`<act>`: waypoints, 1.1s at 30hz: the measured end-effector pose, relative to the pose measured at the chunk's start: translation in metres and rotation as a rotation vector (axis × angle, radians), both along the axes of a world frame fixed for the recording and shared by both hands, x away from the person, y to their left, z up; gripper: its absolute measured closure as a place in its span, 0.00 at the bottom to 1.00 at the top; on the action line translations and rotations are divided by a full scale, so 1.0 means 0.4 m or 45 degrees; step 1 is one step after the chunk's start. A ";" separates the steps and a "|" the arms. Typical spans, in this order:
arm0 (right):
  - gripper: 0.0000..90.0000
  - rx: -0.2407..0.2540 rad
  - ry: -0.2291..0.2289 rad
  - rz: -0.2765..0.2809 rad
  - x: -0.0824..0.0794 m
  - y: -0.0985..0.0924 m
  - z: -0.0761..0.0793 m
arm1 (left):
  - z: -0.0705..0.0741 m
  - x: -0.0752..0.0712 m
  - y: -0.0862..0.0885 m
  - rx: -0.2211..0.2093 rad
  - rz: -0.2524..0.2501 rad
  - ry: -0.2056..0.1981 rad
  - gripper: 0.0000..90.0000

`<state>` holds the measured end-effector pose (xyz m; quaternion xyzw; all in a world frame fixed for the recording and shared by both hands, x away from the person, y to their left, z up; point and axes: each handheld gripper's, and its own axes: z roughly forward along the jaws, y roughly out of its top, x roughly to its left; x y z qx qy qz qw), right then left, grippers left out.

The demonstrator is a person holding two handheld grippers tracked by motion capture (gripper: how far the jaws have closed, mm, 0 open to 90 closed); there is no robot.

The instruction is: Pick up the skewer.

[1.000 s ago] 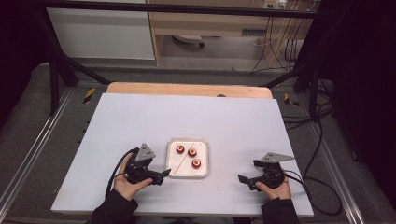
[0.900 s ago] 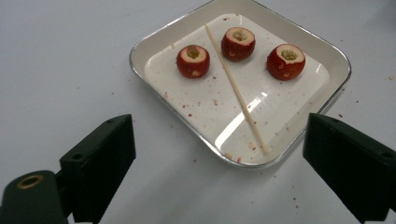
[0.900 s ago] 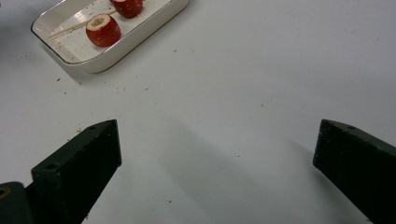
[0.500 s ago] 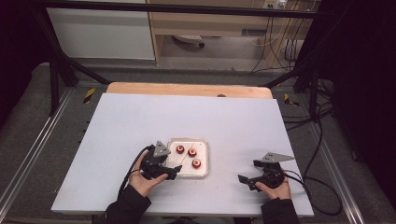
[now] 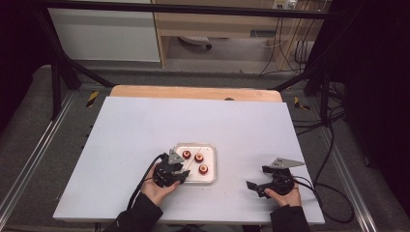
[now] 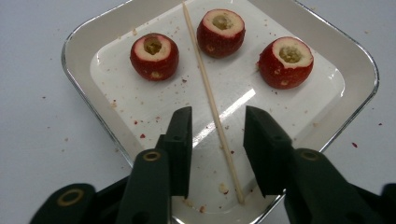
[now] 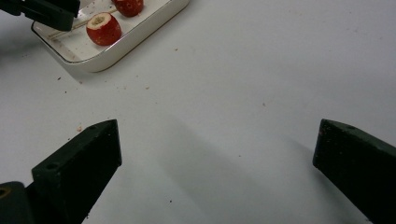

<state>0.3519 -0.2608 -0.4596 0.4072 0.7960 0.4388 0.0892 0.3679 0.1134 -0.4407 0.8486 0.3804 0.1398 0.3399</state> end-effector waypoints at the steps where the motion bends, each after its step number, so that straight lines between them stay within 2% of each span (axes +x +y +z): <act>1: 0.02 0.001 0.000 0.000 0.000 0.000 0.000 | -0.001 -0.001 -0.001 0.000 0.004 0.002 0.75; 9: 0.02 0.005 -0.003 0.000 0.000 0.000 0.001 | -0.010 -0.005 -0.006 -0.023 0.051 -0.003 0.87; 18: 0.02 0.009 0.002 0.000 -0.001 0.000 0.001 | -0.014 -0.011 -0.006 -0.032 0.109 -0.018 0.96; 26: 0.02 0.006 0.002 0.002 0.000 0.001 0.000 | -0.016 -0.015 -0.006 -0.048 0.136 -0.026 0.98; 33: 0.02 0.008 0.002 0.002 0.000 0.000 0.001 | -0.013 -0.016 0.007 -0.103 0.143 -0.057 0.98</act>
